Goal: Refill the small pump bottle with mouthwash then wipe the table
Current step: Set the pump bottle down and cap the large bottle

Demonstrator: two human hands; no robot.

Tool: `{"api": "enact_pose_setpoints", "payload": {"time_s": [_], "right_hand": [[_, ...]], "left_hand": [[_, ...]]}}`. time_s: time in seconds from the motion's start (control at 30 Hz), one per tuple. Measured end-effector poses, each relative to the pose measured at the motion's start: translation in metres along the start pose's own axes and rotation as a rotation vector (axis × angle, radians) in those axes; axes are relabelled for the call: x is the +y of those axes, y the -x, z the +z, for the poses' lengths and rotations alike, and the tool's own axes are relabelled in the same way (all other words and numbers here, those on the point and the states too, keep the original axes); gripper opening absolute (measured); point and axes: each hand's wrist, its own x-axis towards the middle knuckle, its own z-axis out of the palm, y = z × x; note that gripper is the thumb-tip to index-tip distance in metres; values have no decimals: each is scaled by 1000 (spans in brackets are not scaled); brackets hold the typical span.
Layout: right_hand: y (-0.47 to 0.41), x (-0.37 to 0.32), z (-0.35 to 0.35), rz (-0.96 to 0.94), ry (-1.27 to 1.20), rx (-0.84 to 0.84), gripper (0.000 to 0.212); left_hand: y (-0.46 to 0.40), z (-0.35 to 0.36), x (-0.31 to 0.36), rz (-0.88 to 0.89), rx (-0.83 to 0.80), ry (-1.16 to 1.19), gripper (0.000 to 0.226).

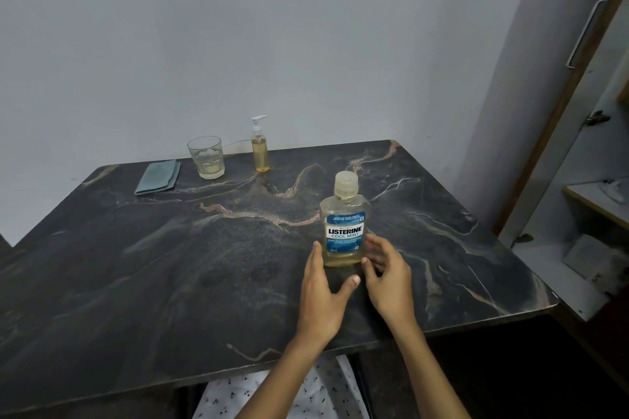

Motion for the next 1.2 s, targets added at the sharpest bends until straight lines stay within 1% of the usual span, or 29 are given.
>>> {"api": "enact_pose_setpoints", "payload": {"time_s": [0.3, 0.53, 0.73, 0.9, 1.1, 1.2], "right_hand": [[2, -3, -2, -4, 28, 8, 44], [3, 0, -3, 0, 5, 14, 44], [2, 0, -3, 11, -50, -5, 50], [0, 0, -1, 39, -85, -23, 54], [-10, 2, 3, 58, -102, -22, 54], [-29, -2, 7, 68, -137, -40, 52]], "left_hand": [[3, -4, 3, 28, 11, -57, 81], [3, -2, -2, 29, 29, -58, 80], [3, 0, -4, 3, 52, 4, 79], [1, 3, -5, -2, 114, 66, 68], [-10, 8, -2, -29, 142, 151, 67], [-28, 8, 7, -9, 202, 135, 65]]}}
